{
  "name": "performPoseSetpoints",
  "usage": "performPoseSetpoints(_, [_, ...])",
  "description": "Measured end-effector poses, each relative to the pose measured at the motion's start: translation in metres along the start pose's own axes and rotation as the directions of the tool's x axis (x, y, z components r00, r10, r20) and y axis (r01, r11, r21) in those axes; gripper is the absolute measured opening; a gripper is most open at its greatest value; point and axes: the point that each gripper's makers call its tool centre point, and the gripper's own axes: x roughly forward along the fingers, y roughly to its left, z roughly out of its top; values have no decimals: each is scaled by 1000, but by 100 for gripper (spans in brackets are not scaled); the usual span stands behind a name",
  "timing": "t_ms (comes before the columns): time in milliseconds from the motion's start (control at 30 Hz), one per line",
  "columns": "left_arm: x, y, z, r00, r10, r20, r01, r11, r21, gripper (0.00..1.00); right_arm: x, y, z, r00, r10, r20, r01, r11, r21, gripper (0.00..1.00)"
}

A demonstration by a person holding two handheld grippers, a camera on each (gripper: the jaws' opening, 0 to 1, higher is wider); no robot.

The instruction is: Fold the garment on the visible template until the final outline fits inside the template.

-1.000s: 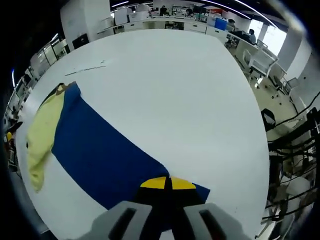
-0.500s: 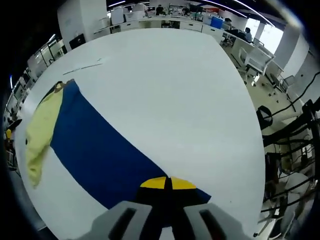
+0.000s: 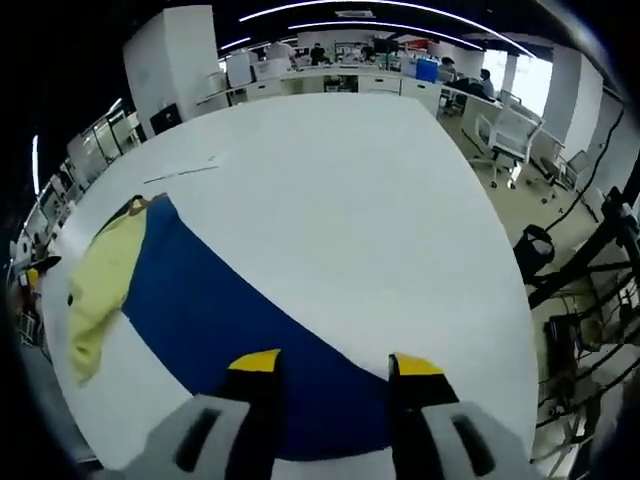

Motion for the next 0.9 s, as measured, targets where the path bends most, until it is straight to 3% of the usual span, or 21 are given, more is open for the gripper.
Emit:
performPoseSetpoints(200, [0,-1,2,1000,-4,3,4,1000,0,88,-6,-20,-5,998,4,55,-6,999,46,62])
performPoseSetpoints(367, [2,-3,2,1000,-9,4,9,1000,2,88,-9,-36,-14,999,2,50,-5,998,60,63])
performPoseSetpoints(533, [3,-4,4,1000,-12,8,12,1000,0,88,-12,-36,-21,999,1,45,-5,996,85,60])
performPoseSetpoints(733, [2,-4,4,1000,-8,9,8,1000,-1,88,-13,-35,-31,999,37,27,-41,987,155,44])
performPoseSetpoints(900, [1,-3,3,1000,-5,8,5,1000,-1,88,-12,-34,-36,998,43,34,-49,980,191,39])
